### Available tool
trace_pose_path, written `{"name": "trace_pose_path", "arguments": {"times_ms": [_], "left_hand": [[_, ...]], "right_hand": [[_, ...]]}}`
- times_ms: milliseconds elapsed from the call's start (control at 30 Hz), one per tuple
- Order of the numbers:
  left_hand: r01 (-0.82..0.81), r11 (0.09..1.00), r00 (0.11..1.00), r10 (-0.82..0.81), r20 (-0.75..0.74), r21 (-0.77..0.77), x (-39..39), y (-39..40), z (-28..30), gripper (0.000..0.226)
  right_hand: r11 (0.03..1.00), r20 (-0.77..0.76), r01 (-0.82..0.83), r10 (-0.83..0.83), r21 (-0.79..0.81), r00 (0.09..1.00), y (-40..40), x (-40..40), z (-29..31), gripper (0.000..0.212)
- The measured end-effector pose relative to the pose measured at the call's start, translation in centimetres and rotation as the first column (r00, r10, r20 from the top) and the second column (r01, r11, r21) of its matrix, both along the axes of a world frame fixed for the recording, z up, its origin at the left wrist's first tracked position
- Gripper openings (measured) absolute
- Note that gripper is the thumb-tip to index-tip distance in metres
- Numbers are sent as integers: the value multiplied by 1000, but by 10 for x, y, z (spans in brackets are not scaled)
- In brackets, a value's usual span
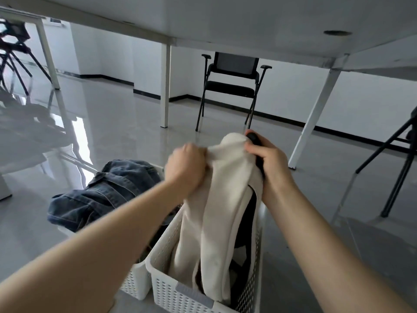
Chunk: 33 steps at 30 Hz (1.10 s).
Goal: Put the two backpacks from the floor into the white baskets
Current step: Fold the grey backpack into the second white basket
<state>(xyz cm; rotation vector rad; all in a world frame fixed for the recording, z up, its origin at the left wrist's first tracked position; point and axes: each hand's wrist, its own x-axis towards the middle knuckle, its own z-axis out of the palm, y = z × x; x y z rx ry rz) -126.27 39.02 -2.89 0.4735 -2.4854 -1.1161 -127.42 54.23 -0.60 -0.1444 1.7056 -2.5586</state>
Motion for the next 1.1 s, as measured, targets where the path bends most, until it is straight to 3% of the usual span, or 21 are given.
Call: {"name": "trace_pose_path", "arguments": {"times_ms": [33, 100, 200, 333, 467, 567, 633, 733, 767, 833, 867, 933, 967, 1000, 1100], "left_hand": [[-23, 989, 990, 2, -144, -148, 0, -7, 11, 38], [27, 1000, 961, -26, -275, -2, 1, -20, 32, 45], [19, 948, 990, 26, -136, 319, -1, -42, 27, 48], [-69, 884, 995, 30, 91, 462, 22, -57, -7, 46], [78, 755, 910, -320, 262, 651, 57, -41, -35, 56], [255, 573, 862, -499, 84, 779, 72, -32, -39, 57], [356, 579, 844, -536, 14, 733, 74, -22, -37, 40], [386, 786, 902, -432, -17, 483, 67, -24, -34, 23], [403, 760, 905, -413, -99, 510, 66, -31, -33, 23], [399, 616, 916, -308, -258, 680, 65, -51, -35, 20], [349, 625, 937, -236, -257, 698, 64, -59, -41, 19], [207, 831, 977, -151, -148, 516, 61, -61, -51, 20], [182, 893, 982, -147, -114, 412, 61, -57, -54, 22], [213, 900, 976, -180, -122, 381, 63, -50, -51, 32], [467, 788, 884, -430, -184, 401, 82, -28, -20, 59]], "right_hand": [[995, -26, 104, -104, 9, 994, 3, -1, 0, 33], [974, -103, 224, -219, 40, 970, 0, -2, 3, 32], [960, -139, 276, -268, 43, 953, -14, -4, 8, 31], [932, -70, 361, -361, -20, 930, -11, -20, 11, 32], [944, -96, 329, -326, 13, 941, -17, -24, 7, 28], [945, -85, 327, -326, 3, 942, -18, -26, 5, 30], [944, -72, 331, -330, -6, 941, -18, -27, 5, 32], [933, -49, 359, -359, 7, 932, -13, -29, 6, 33], [922, -47, 388, -387, 7, 921, -9, -30, 6, 33], [895, -83, 446, -443, 16, 893, -4, -32, 9, 35], [887, -116, 460, -453, 41, 884, -6, -33, 9, 37], [882, -151, 461, -444, 98, 883, -16, -28, 6, 39], [889, -147, 446, -430, 103, 891, -23, -25, 4, 39], [900, -138, 425, -411, 97, 901, -28, -25, 2, 39], [929, -109, 370, -366, 25, 924, -35, -27, 3, 36]]}}
